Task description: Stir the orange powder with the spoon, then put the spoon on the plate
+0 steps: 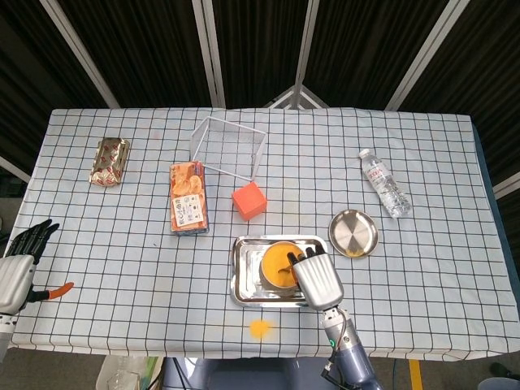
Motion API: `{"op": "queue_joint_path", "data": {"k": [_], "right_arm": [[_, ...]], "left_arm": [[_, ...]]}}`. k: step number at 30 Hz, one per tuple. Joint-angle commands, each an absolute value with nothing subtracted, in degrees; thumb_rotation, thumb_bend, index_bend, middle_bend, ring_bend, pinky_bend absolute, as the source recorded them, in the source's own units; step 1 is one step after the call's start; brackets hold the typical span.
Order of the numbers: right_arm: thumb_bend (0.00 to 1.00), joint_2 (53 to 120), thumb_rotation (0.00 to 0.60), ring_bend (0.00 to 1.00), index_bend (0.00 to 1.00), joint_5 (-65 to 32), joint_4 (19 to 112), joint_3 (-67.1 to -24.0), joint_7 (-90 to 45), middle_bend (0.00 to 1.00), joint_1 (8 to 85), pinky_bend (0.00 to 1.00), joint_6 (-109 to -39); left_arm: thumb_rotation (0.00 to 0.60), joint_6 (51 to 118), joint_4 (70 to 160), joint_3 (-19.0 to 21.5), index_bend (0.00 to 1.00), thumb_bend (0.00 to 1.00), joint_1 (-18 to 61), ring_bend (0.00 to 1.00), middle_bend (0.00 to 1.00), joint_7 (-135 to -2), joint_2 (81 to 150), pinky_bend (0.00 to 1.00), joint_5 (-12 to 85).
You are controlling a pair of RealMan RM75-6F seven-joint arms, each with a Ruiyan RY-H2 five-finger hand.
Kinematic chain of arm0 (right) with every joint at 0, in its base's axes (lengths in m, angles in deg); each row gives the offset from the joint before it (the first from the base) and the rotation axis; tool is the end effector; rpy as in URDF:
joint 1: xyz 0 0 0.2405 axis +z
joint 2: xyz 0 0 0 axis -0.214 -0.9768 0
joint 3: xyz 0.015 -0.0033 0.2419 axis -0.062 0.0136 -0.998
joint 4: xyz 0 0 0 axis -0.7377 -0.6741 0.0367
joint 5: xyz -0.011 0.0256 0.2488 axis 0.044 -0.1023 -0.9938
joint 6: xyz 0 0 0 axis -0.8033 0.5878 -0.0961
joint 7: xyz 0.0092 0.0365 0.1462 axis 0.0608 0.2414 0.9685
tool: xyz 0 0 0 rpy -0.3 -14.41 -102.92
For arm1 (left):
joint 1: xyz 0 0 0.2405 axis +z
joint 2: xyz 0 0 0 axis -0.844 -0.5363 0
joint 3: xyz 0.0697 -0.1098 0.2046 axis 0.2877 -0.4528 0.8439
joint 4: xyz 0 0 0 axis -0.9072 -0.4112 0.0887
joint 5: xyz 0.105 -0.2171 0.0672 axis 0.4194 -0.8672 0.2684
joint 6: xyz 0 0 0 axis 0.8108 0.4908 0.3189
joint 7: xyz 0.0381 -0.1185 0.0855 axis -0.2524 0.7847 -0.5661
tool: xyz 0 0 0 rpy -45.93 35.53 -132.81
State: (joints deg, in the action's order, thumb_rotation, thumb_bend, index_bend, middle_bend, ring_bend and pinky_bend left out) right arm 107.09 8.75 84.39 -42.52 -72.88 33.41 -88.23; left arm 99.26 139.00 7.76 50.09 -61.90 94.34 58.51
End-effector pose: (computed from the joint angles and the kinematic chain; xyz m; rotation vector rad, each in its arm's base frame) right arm -0.0885 -0.2290 -0.0668 1.6717 -0.5691 1.0269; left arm -0.3069 0.1972 0.1054 -1.3867 -1.1016 -0.9435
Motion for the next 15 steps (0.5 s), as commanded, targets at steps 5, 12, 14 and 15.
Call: {"op": "queue_joint_path", "data": {"k": [5, 12, 14, 15], "right_arm": [[0.71, 107.3, 0.600, 0.59, 0.92, 7.9, 83.0, -44.1, -72.4, 0.77, 34.0, 0.52, -88.4], [0.71, 106.9, 0.600, 0.59, 0.92, 7.5, 83.3, -44.3, -71.5, 0.77, 34.0, 0.52, -88.7], [0.71, 106.8, 0.600, 0.59, 0.92, 7.8, 84.3, -43.8, -71.6, 0.77, 34.0, 0.52, -88.8], [0.71, 106.7, 0.600, 0.59, 0.92, 8.2, 84.8, -43.5, -71.7, 0.77, 34.0, 0.52, -88.9]], "left_arm": [[0.600, 99.3, 139.0, 7.8, 0.00, 0.00, 50.1, 0.00, 0.00, -61.9, 94.3, 0.00, 58.4], [0.600, 99.2, 139.1, 7.8, 0.00, 0.00, 50.1, 0.00, 0.00, -62.0, 94.3, 0.00, 58.4], [0.600, 99.1, 139.1, 7.8, 0.00, 0.00, 50.1, 0.00, 0.00, -62.1, 94.3, 0.00, 58.4], [0.600, 99.1, 139.1, 7.8, 0.00, 0.00, 50.1, 0.00, 0.00, -62.1, 94.3, 0.00, 58.4]]}}
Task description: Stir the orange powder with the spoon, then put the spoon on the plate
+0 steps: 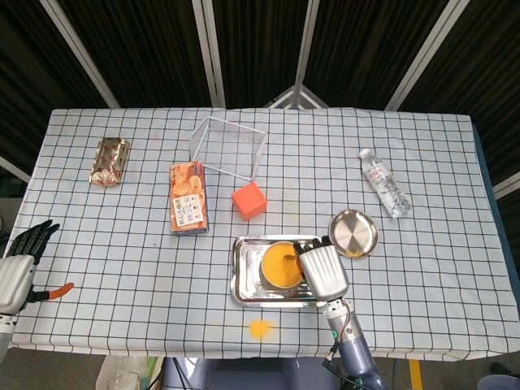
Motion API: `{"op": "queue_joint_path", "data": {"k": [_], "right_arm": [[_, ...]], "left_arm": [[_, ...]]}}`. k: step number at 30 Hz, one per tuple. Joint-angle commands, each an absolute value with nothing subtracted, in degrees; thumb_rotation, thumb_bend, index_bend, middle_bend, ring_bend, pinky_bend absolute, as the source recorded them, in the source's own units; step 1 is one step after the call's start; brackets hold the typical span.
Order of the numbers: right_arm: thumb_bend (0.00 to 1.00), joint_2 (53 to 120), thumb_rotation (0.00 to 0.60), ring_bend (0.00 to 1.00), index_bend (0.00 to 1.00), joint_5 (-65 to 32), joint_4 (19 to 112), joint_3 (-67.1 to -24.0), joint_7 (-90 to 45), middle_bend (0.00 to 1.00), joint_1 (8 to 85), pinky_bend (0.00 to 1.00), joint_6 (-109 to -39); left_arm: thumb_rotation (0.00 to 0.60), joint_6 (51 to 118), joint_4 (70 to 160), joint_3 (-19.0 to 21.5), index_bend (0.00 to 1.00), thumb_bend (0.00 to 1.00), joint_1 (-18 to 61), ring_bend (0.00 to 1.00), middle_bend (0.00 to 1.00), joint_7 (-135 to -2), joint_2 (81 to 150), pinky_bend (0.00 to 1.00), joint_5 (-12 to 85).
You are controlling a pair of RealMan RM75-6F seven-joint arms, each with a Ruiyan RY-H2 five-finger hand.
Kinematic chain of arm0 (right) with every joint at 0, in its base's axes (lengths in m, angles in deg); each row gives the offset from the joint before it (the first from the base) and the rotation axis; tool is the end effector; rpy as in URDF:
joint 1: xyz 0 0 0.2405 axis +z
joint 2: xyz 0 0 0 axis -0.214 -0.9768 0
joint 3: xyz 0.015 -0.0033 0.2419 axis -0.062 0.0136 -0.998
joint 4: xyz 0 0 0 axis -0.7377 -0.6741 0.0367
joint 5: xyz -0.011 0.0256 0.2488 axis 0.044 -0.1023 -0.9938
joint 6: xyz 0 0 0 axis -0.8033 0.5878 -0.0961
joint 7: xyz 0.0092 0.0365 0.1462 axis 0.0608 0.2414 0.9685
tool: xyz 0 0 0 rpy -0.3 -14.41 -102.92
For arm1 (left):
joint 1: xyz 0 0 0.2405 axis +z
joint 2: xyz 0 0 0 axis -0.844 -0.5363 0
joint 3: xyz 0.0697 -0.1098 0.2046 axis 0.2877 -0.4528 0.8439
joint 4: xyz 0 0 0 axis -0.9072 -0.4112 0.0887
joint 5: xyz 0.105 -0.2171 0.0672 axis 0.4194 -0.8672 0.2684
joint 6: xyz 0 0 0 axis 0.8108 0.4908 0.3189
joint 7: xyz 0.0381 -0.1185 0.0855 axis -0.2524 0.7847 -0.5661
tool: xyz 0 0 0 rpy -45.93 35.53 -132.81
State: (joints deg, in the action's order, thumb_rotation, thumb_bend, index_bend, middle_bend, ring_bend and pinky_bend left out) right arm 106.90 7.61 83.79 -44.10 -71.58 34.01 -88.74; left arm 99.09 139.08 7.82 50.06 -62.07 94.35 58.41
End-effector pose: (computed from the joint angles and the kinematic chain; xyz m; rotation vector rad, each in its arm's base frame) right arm -0.0911 -0.2395 -0.0616 1.6327 -0.5847 1.0341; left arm -0.3069 0.1970 0.1047 -1.3884 -1.1040 -0.9393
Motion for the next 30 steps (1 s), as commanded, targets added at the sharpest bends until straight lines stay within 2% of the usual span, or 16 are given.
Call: {"op": "queue_joint_path", "data": {"k": [1, 16, 30], "right_arm": [[0.71, 106.6, 0.600, 0.59, 0.92, 8.6, 85.3, -43.1, -72.0, 0.77, 34.0, 0.52, -88.9], [0.71, 105.2, 0.600, 0.59, 0.92, 9.9, 88.5, -38.9, -74.4, 0.77, 32.4, 0.52, -89.2], [0.71, 105.4, 0.600, 0.59, 0.93, 7.6, 83.5, -42.2, -71.1, 0.77, 32.6, 0.52, -89.5]], "left_arm": [[0.600, 99.1, 139.1, 7.8, 0.00, 0.00, 50.1, 0.00, 0.00, -62.1, 94.3, 0.00, 58.4], [0.600, 99.1, 139.2, 7.9, 0.00, 0.00, 50.1, 0.00, 0.00, -61.9, 94.2, 0.00, 58.5], [0.600, 98.9, 139.3, 7.8, 0.00, 0.00, 50.1, 0.00, 0.00, -62.1, 94.2, 0.00, 58.1]]}}
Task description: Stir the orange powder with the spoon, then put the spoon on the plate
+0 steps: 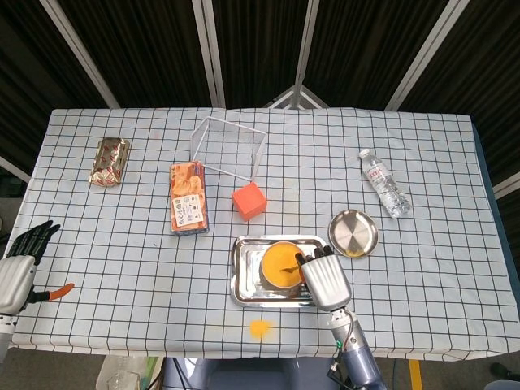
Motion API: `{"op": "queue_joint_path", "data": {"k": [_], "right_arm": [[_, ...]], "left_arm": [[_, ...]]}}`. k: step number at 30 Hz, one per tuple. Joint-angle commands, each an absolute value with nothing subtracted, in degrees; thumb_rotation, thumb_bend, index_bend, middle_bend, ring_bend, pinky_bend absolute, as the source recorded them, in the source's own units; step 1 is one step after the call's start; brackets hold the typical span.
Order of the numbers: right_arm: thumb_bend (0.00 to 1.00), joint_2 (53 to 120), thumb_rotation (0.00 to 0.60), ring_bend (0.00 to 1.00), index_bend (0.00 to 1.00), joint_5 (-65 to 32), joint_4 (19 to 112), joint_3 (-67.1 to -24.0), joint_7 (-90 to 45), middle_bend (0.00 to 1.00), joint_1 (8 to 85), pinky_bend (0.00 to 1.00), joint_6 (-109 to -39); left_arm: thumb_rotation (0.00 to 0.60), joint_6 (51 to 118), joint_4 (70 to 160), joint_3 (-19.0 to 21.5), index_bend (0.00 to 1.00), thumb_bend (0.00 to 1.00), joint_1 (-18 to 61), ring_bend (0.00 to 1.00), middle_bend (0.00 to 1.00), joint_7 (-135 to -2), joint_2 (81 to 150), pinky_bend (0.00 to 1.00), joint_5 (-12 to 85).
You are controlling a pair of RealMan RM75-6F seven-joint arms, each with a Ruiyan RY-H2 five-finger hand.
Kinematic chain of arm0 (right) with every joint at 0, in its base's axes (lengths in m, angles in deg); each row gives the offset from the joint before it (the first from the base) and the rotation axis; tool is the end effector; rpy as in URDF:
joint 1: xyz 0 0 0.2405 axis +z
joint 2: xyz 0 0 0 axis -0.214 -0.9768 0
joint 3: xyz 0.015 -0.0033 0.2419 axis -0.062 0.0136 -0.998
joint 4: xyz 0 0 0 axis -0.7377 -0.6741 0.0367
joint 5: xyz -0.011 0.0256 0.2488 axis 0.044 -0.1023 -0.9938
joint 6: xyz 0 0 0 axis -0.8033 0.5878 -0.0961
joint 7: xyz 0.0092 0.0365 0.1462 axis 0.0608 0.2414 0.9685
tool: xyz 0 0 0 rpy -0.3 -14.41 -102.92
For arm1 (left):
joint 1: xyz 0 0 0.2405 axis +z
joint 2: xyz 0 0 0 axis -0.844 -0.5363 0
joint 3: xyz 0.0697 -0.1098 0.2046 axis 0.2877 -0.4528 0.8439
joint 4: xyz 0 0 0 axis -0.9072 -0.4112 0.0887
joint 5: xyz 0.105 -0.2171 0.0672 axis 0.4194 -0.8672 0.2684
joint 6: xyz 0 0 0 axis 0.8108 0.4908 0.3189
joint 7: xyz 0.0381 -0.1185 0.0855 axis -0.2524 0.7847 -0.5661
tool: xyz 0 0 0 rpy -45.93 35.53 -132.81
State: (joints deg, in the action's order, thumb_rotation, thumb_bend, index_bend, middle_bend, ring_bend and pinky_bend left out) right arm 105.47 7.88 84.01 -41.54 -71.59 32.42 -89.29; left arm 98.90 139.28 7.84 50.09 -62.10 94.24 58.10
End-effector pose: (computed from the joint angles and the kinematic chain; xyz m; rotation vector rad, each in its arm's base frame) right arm -0.1059 -0.2277 -0.0633 1.6596 -0.5886 0.9908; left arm -0.3074 0.1966 0.1047 -1.3849 -1.1101 -0.9348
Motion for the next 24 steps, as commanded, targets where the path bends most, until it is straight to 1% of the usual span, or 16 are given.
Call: {"op": "queue_joint_path", "data": {"k": [1, 8, 19, 24], "right_arm": [[0.71, 105.4, 0.600, 0.59, 0.93, 7.5, 83.3, -42.5, -70.8, 0.77, 32.6, 0.52, -89.6], [0.71, 104.8, 0.600, 0.59, 0.93, 7.6, 83.0, -43.2, -69.4, 0.77, 32.7, 0.52, -90.2], [0.71, 104.0, 0.600, 0.59, 0.93, 9.2, 87.3, -40.9, -71.4, 0.77, 32.4, 0.52, -90.2], [0.71, 104.5, 0.600, 0.59, 0.93, 9.7, 87.1, -41.8, -71.9, 0.77, 33.1, 0.52, -90.0]], "left_arm": [[0.600, 98.8, 139.3, 7.8, 0.00, 0.00, 50.1, 0.00, 0.00, -62.1, 94.2, 0.00, 58.1], [0.600, 98.7, 139.4, 7.8, 0.00, 0.00, 50.0, 0.00, 0.00, -62.3, 94.3, 0.00, 58.0], [0.600, 98.8, 139.4, 7.9, 0.00, 0.00, 50.1, 0.00, 0.00, -62.2, 94.2, 0.00, 58.1], [0.600, 99.0, 139.4, 7.9, 0.00, 0.00, 50.2, 0.00, 0.00, -62.1, 94.2, 0.00, 58.3]]}}
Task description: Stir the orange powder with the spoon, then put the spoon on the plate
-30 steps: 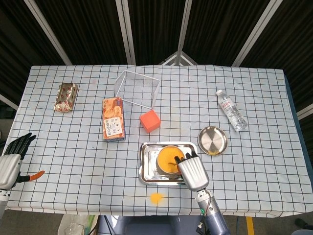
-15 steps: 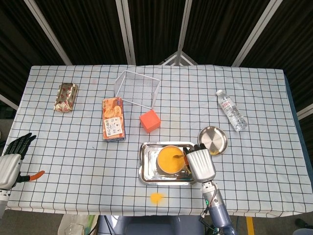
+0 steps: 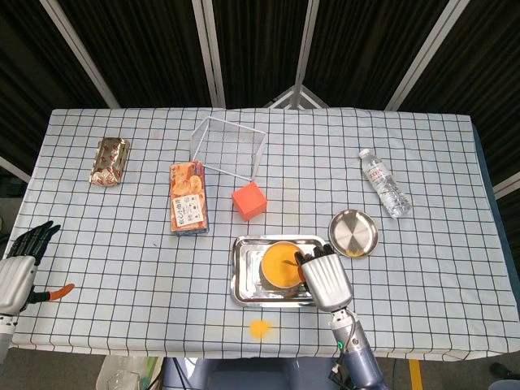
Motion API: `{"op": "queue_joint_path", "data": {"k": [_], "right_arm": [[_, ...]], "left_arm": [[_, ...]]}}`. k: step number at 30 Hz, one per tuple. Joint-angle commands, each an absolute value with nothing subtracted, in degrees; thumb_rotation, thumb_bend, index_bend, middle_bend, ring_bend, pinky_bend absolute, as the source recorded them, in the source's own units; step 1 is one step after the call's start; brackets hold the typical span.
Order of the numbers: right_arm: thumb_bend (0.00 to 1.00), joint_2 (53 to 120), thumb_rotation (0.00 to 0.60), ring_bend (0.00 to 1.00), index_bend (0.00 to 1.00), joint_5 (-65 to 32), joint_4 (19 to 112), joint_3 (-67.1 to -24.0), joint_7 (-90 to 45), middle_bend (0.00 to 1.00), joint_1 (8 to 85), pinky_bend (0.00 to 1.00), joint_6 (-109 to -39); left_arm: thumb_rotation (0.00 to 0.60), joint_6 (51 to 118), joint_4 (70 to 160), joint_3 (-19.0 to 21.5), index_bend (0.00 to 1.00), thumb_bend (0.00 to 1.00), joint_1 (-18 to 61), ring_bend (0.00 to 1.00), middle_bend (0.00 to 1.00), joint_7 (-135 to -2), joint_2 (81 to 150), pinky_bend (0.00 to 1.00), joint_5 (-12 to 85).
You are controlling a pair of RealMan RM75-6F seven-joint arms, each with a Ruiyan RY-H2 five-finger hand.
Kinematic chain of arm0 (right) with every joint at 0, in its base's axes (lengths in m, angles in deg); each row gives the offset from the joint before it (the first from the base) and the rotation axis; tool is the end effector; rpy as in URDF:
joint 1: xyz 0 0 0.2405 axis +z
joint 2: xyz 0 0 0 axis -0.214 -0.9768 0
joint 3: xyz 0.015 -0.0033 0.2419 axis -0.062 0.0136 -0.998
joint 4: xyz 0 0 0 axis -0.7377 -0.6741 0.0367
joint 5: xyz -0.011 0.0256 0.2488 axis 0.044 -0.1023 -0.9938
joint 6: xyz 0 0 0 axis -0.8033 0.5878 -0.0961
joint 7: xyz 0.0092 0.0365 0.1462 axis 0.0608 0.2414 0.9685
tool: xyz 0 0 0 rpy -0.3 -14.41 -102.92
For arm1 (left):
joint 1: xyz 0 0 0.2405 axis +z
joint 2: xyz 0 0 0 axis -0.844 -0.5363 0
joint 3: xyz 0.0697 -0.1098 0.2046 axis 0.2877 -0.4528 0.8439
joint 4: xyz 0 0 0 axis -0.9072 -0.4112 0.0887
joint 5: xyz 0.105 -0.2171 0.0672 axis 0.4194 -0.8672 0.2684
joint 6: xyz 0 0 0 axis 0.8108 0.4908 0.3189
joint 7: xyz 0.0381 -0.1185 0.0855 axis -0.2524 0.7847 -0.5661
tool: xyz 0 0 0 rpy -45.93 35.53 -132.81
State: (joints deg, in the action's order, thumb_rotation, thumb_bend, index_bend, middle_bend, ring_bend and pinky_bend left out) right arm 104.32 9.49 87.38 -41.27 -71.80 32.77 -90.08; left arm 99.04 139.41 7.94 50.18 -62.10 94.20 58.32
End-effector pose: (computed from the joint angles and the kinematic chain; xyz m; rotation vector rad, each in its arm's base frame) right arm -0.0923 -0.2227 -0.0535 1.6559 -0.5803 1.0492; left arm -0.3067 0.1957 0.1046 -1.3866 -1.1102 -0.9368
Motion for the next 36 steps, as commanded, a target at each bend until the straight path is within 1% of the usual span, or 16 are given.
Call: {"op": "queue_joint_path", "data": {"k": [1, 8, 14, 25, 36], "right_arm": [[0.71, 104.6, 0.600, 0.59, 0.93, 9.7, 87.0, -42.0, -71.9, 0.77, 33.2, 0.52, -90.0], [0.71, 104.9, 0.600, 0.59, 0.93, 9.5, 85.4, -44.1, -71.1, 0.77, 34.0, 0.52, -90.3], [0.71, 104.9, 0.600, 0.59, 0.93, 9.1, 83.2, -44.2, -69.2, 0.77, 34.0, 0.52, -90.6], [0.71, 105.5, 0.600, 0.59, 0.93, 8.6, 80.3, -41.7, -66.8, 0.77, 32.8, 0.52, -90.6], [0.71, 105.9, 0.600, 0.59, 0.94, 10.8, 82.7, -38.1, -65.3, 0.77, 31.6, 0.52, -91.1]], "left_arm": [[0.600, 99.0, 139.4, 7.9, 0.00, 0.00, 50.2, 0.00, 0.00, -62.1, 94.2, 0.00, 58.3], [0.600, 98.8, 139.3, 7.9, 0.00, 0.00, 50.1, 0.00, 0.00, -62.0, 94.2, 0.00, 58.2], [0.600, 98.8, 139.4, 8.0, 0.00, 0.00, 50.1, 0.00, 0.00, -62.1, 94.2, 0.00, 58.3], [0.600, 98.7, 139.4, 8.0, 0.00, 0.00, 50.1, 0.00, 0.00, -62.4, 94.3, 0.00, 58.2], [0.600, 98.8, 139.4, 8.0, 0.00, 0.00, 50.1, 0.00, 0.00, -62.2, 94.3, 0.00, 58.3]]}}
